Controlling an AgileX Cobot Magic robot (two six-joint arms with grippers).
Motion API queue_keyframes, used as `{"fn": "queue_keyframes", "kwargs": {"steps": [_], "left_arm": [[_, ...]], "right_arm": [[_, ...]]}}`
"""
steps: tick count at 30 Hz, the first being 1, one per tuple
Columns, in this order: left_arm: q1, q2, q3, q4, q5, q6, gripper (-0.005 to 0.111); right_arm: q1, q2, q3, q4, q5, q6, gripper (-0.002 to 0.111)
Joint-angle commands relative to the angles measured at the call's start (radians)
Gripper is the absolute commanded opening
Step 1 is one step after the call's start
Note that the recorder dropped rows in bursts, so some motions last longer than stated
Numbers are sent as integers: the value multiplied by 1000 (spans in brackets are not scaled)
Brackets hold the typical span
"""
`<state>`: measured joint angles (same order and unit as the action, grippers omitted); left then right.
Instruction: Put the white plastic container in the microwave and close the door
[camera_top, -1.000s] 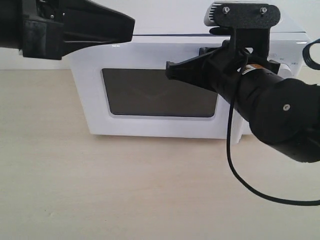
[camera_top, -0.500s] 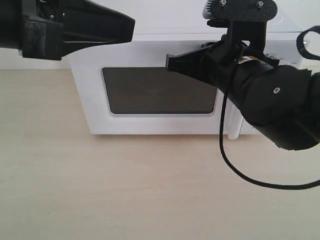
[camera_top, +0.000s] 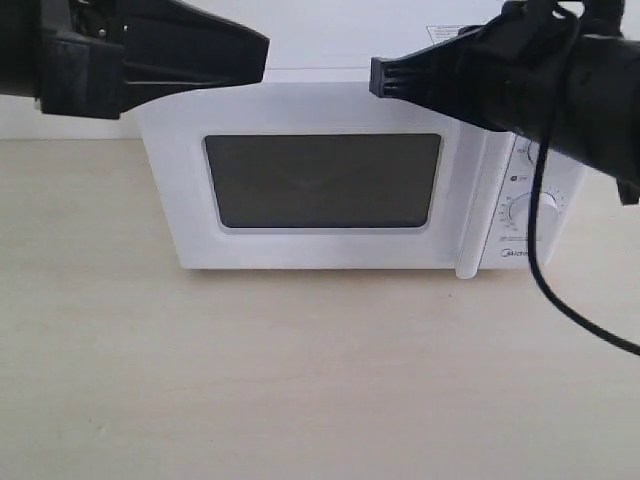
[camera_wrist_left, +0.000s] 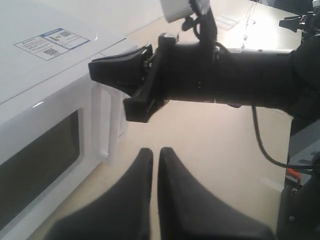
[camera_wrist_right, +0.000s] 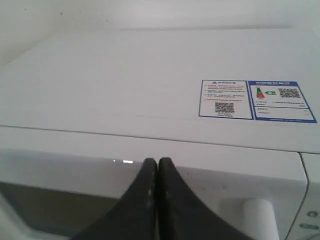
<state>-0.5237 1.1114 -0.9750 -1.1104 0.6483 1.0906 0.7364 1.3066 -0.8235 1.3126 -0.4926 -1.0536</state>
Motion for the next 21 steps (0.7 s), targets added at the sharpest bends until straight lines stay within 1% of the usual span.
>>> {"fn": "queue_keyframes", "kwargs": {"steps": [1,3,5,11,14,16,21], "left_arm": [[-8,-41,-6,0,6,-25,4],[-8,-65,-6,0,13,-27,4],[-8,-88,-6,0,14,-43,4],[-8,-155,1,2,55,-72,4],[-8,-196,17,9,55,-74,4],[-8,-225,27,9,53,-74,4],[-8,-312,49,12,56,-135,4]], "right_arm": [[-6,-133,11,305,105,-358,0],[-6,-199,30,419,98,-464,0],[-6,-272,62,432,88,-535,0],[-6,-476,181,432,92,-533,0],[-6,-557,230,432,92,-533,0],[-6,-604,249,432,95,-521,0],[-6,-667,265,432,116,-516,0]]}}
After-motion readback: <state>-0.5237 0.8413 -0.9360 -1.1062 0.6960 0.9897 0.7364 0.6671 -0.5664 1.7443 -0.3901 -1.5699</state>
